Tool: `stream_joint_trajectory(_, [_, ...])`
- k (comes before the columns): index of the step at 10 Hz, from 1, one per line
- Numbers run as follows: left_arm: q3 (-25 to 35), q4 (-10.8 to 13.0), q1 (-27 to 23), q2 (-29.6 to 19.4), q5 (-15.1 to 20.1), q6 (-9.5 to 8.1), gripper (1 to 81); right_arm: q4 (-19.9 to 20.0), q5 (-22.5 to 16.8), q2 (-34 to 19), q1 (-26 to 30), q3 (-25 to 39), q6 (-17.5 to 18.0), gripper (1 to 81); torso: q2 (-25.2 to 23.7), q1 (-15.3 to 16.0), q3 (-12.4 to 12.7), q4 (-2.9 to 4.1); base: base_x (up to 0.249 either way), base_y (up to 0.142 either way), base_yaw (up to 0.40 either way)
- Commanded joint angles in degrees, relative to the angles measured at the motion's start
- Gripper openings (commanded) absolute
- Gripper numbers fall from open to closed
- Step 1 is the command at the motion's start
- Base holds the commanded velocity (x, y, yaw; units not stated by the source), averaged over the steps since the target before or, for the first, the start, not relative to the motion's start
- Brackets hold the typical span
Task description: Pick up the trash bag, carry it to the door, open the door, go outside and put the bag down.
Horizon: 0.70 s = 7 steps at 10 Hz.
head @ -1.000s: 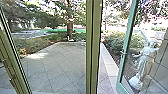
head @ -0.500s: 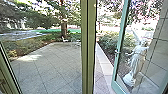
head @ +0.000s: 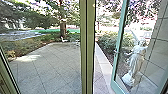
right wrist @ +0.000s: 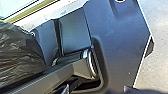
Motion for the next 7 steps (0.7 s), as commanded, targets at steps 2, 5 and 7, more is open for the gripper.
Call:
stream_joint_trajectory(2, [0.11, 0.22, -2.82, 0.1, 3.55, 0.19, 1.0, -0.18, -3.46, 0.45, 2.95, 0.56, -0.75, 81.1, 0.0, 0.0, 0.0, 0.0, 0.0, 0.0, 0.0])
stream_joint_trajectory(5, [0.03, 0.04, -2.9, -0.08, 3.47, 0.11, 1.0, -0.27, -3.37, 0.45, 2.85, 0.56, -0.75, 81.1, 0.0, 0.02, 0.0, 0.0, 0.0, 0.0, 0.0])
stream_joint_trajectory(7, [0.03, 0.13, -2.9, 0.01, 3.47, 0.11, 1.0, -0.27, -3.46, 0.54, 2.68, 0.56, -0.75, 81.1, 0.0, 0.0, 0.0, 0.0, 0.0, 0.0, 0.0])
